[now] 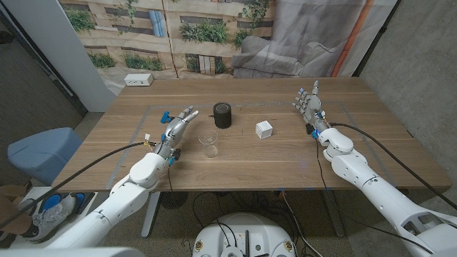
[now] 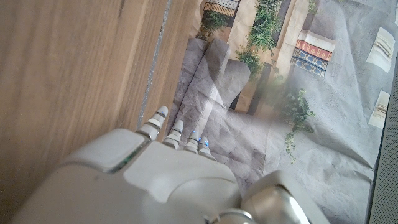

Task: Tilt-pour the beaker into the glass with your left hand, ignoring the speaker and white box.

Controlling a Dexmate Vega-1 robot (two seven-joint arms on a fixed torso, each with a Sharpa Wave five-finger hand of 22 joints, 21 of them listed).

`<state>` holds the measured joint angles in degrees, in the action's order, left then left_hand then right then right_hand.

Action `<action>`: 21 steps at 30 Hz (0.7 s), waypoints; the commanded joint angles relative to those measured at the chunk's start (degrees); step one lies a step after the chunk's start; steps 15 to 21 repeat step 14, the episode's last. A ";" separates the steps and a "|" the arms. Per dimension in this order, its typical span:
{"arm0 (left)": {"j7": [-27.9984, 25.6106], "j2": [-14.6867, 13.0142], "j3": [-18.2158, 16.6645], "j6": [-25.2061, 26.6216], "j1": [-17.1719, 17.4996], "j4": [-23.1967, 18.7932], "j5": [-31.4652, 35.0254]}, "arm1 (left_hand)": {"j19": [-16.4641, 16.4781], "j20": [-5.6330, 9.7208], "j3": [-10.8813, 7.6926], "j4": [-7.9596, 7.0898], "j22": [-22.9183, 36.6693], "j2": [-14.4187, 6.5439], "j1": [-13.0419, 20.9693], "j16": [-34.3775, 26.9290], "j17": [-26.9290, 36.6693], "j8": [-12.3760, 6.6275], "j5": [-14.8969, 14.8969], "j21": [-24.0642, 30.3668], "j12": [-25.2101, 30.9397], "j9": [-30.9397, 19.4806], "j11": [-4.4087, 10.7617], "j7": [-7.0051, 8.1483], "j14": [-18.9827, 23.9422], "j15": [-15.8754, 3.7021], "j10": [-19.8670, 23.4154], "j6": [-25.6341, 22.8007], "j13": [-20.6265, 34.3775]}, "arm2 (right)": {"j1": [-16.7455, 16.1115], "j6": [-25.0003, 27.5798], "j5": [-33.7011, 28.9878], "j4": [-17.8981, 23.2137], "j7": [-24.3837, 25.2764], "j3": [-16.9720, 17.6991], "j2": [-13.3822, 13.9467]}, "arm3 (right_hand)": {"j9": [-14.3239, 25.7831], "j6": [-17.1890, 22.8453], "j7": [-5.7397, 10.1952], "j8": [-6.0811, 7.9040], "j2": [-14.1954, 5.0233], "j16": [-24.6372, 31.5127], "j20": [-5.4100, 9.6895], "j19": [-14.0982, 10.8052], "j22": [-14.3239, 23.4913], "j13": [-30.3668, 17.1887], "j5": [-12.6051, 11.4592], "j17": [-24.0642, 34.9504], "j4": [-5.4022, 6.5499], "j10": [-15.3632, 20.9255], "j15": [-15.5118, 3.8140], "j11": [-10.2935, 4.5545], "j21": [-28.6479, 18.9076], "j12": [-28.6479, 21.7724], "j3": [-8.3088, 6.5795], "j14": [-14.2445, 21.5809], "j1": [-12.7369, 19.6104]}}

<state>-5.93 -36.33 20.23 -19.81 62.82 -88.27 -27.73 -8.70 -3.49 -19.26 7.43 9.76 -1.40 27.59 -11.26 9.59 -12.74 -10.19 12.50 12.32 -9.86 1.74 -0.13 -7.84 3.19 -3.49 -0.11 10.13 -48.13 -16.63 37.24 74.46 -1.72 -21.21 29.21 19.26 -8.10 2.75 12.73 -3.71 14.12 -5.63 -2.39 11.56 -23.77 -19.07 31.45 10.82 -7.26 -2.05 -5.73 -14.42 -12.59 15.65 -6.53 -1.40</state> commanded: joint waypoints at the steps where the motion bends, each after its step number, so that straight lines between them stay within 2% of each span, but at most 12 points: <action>1: 3.35 3.70 1.87 1.25 -6.01 7.47 -2.82 | 0.48 -0.11 -0.50 0.10 0.07 -0.81 -0.02 -0.08 0.17 -0.46 0.01 -0.09 0.07 -0.21 0.09 0.30 0.50 -0.19 0.64 -0.98 0.03 | 0.01 0.02 0.00 0.02 0.00 0.01 0.01 | 0.09 -0.31 0.04 0.31 -4.99 0.17 -0.37 -0.05 0.26 -0.28 -0.35 0.33 -0.02 -0.53 -1.12 0.16 -0.41 -0.35 0.40 -0.31 0.15; 5: 4.27 4.80 2.36 0.87 -7.95 10.25 -3.20 | 0.78 0.04 -0.61 0.07 0.08 -1.22 -0.22 -0.04 0.17 -0.41 0.04 -0.12 0.14 -0.22 0.15 0.47 0.85 -0.35 1.18 -1.38 0.04 | 0.00 0.02 0.01 0.02 0.00 0.01 0.01 | 0.09 -0.31 0.04 0.31 -4.99 0.17 -0.37 -0.05 0.26 -0.28 -0.35 0.33 -0.02 -0.53 -1.12 0.16 -0.41 -0.35 0.40 -0.31 0.15; 9: 5.36 5.72 2.56 1.26 -9.12 11.77 -4.57 | 1.10 1.09 -0.80 0.01 0.09 -1.94 -0.58 0.24 0.16 -0.23 0.07 -0.26 -0.12 -0.22 0.37 0.50 0.81 -0.48 1.10 -1.90 0.06 | 0.00 0.02 0.01 0.03 0.00 0.01 0.01 | 0.09 -0.31 0.04 0.31 -4.99 0.17 -0.37 -0.05 0.26 -0.28 -0.35 0.33 -0.02 -0.53 -1.12 0.16 -0.41 -0.35 0.40 -0.31 0.15; 12: 5.46 6.24 2.49 1.84 -9.42 11.98 -5.61 | 1.20 1.51 -0.90 0.01 0.08 -2.26 -0.71 0.34 0.16 -0.22 0.08 -0.34 -0.20 -0.22 0.40 0.49 0.83 -0.42 1.12 -2.34 0.07 | 0.00 0.02 0.01 0.03 0.00 0.01 0.01 | 0.09 -0.31 0.04 0.31 -4.99 0.17 -0.37 -0.05 0.26 -0.28 -0.35 0.33 -0.02 -0.53 -1.12 0.16 -0.41 -0.35 0.40 -0.31 0.15; 21: 5.72 6.45 2.16 2.12 -9.23 11.49 -6.78 | 1.21 1.50 -0.95 0.03 0.07 -2.43 -0.79 0.38 0.15 -0.16 0.09 -0.41 -0.14 -0.22 0.46 0.48 0.89 -0.48 1.40 -2.48 0.07 | 0.00 0.01 0.01 0.02 -0.01 0.01 0.01 | 0.09 -0.31 0.04 0.31 -4.99 0.17 -0.37 -0.05 0.26 -0.28 -0.35 0.33 -0.02 -0.53 -1.12 0.16 -0.41 -0.35 0.40 -0.31 0.15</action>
